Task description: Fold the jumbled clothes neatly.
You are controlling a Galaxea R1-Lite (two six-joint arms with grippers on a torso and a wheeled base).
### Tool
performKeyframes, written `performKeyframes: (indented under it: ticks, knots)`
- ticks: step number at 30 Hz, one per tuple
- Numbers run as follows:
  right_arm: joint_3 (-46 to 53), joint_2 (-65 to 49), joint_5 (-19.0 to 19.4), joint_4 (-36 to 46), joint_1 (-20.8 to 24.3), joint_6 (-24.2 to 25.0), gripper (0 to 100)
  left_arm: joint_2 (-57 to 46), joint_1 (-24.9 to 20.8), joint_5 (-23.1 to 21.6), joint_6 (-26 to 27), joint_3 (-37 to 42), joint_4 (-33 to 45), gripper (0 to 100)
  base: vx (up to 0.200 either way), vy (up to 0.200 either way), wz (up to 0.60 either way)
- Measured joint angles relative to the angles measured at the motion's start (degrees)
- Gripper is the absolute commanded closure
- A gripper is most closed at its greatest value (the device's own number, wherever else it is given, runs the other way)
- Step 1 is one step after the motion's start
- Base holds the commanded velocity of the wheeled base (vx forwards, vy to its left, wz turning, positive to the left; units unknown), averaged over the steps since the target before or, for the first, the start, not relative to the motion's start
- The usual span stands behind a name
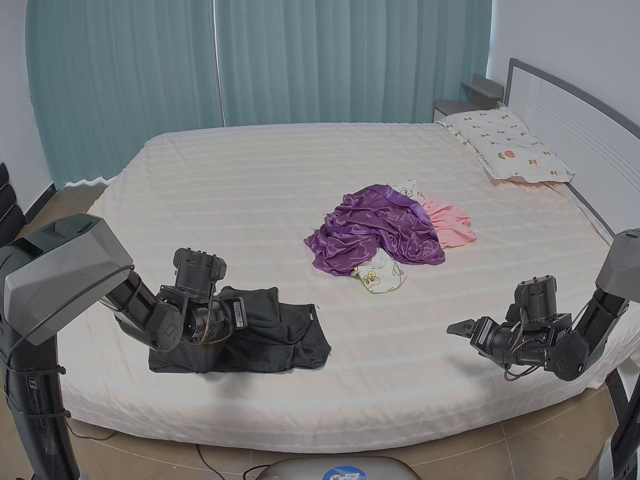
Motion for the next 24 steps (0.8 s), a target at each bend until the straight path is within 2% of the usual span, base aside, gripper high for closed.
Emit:
performKeyframes:
  ticks: [4,20,21,24]
  knots:
    - [0.12,-0.28,0.0,0.02,0.2,0.04,0,0.13,-0.98,0.0,-1.65,-1.8,0.3,100,0.0,-0.2,0.0]
    - [0.98,-0.63,0.65,-0.04,0.27,0.02,0,3.12,-4.63,0.11,-8.7,-7.0,0.71,100,0.0,0.0,0.0]
    - [0.98,-0.63,0.65,-0.04,0.29,0.02,0,3.33,-4.85,0.13,-8.87,-7.24,0.68,0,0.0,0.0,0.0]
    - [0.98,-0.65,0.67,-0.04,0.46,0.04,0,3.97,-5.17,0.38,-9.23,-7.98,0.61,0,0.0,0.0,0.0]
